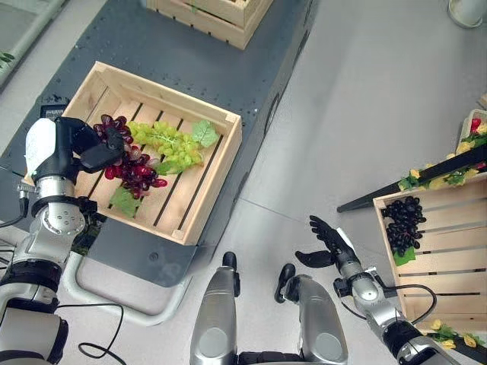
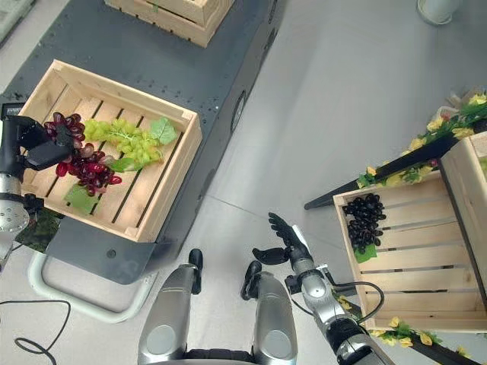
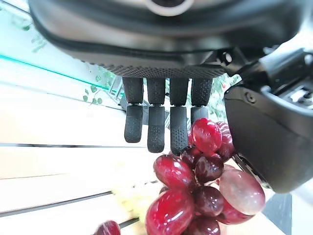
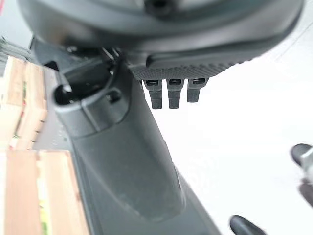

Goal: Pick up the fruits from the basket on one side to the basket on the other side

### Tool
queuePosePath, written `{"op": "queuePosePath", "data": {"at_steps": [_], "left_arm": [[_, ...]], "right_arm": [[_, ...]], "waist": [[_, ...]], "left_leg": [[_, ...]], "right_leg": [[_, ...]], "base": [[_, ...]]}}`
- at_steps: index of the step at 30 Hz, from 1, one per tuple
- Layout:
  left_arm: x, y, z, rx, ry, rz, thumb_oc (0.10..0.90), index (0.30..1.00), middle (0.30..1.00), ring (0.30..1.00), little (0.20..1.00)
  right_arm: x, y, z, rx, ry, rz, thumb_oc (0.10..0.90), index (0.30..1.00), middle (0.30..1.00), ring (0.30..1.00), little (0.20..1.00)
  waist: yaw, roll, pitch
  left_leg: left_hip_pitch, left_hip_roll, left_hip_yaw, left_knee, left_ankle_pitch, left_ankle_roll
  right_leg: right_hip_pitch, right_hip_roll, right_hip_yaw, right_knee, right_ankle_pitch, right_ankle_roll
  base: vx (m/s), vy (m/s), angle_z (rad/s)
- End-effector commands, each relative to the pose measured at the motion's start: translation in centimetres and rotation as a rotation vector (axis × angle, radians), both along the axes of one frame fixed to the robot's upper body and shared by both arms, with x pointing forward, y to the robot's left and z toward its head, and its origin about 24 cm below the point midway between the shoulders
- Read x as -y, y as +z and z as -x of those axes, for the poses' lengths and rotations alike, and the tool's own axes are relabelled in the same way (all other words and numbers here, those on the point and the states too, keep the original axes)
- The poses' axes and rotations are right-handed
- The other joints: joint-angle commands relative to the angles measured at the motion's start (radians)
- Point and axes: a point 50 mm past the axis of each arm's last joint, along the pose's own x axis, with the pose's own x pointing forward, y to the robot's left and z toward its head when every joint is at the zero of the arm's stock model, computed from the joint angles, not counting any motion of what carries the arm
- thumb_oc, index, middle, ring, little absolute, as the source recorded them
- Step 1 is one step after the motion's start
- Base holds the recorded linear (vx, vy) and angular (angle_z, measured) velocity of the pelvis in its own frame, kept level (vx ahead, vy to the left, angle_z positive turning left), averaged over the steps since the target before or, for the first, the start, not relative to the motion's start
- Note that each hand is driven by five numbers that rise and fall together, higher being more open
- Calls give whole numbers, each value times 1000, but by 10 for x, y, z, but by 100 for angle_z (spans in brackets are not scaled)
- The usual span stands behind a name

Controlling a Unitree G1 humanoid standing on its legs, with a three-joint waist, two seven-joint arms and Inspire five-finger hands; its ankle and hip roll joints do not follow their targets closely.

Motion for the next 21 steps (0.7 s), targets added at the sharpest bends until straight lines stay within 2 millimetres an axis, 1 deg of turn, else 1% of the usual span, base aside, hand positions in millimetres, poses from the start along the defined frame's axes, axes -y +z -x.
{"op": "queuePosePath", "data": {"at_steps": [1, 2, 4, 6, 10, 11, 13, 16, 18, 20, 21], "left_arm": [[-4, 43, 9, 324, -48, 175, 400, 300, 300, 300, 300], [-1, 39, 9, 332, -79, 211, 400, 300, 300, 300, 300], [3, 37, 9, 333, -120, 242, 400, 300, 300, 300, 300], [6, 36, 9, 335, -149, 251, 400, 300, 300, 300, 300], [18, 37, 6, 328, -233, 269, 400, 300, 300, 300, 300], [23, 40, 4, 330, -273, 283, 400, 300, 300, 300, 300], [32, 41, 1, 331, -318, 288, 400, 300, 300, 300, 300], [41, 43, -3, 335, -362, 305, 400, 300, 300, 300, 300], [56, 49, -10, 352, -434, 325, 400, 300, 300, 300, 300], [64, 55, -16, 360, -466, 323, 400, 300, 300, 300, 300], [64, 55, -16, 360, -467, 323, 400, 300, 300, 300, 300]], "right_arm": [[18, 20, -2, 132, -71, 9, 800, 900, 900, 900, 900], [13, 21, -1, 138, -60, -3, 800, 900, 900, 900, 900], [8, 21, 2, 140, -45, -21, 800, 900, 900, 900, 900], [5, 21, 4, 146, -32, -37, 800, 900, 900, 900, 900], [-7, 24, 6, 155, 23, -77, 800, 900, 900, 900, 900], [-15, 29, 5, 180, 64, -93, 800, 900, 900, 900, 900], [-26, 38, 2, 214, 107, -123, 800, 900, 900, 900, 900], [-37, 48, -2, 244, 152, -158, 800, 900, 900, 900, 900], [-56, 64, -12, 282, 239, -211, 800, 900, 900, 900, 900], [-67, 76, -20, 306, 281, -228, 800, 900, 900, 900, 900], [-66, 76, -20, 307, 280, -229, 800, 900, 900, 900, 900]], "waist": [[-22, 98, -111], [-24, 101, -134], [-26, 105, -160], [-27, 108, -175], [-30, 118, -225], [-29, 122, -250], [-26, 124, -272], [-22, 125, -294], [-12, 125, -330], [-8, 124, -349], [-8, 124, -348]], "left_leg": [[134, -75, 1, -106, -52, 48], [156, -78, -2, -135, -43, 45], [187, -82, -3, -169, -35, 41], [205, -84, -4, -190, -30, 39], [270, -90, -16, -271, -11, 30], [296, -92, -23, -305, -3, 27], [319, -94, -33, -333, 5, 23], [338, -95, -42, -357, 13, 18], [363, -94, -58, -394, 28, 11], [376, -93, -65, -416, 37, 6], [378, -93, -65, -417, 37, 6]], "right_leg": [[92, -21, 13, -97, 71, 16], [114, -16, 13, -127, 77, 19], [146, -11, 9, -164, 83, 23], [165, -8, 7, -184, 86, 25], [233, 1, 1, -267, 102, 30], [261, 5, -2, -299, 112, 33], [287, 9, -3, -331, 119, 33], [311, 14, -6, -361, 125, 31], [346, 22, -9, -410, 136, 27], [364, 25, -12, -436, 144, 26], [366, 25, -13, -437, 145, 26]], "base": [[72, -48, -9], [94, -61, -11], [82, -53, -5], [54, -48, 4], [85, -76, 2], [88, -116, 2], [60, -110, 4], [29, -91, 5], [42, -156, 5], [26, -106, 8], [9, -124, 9]]}}
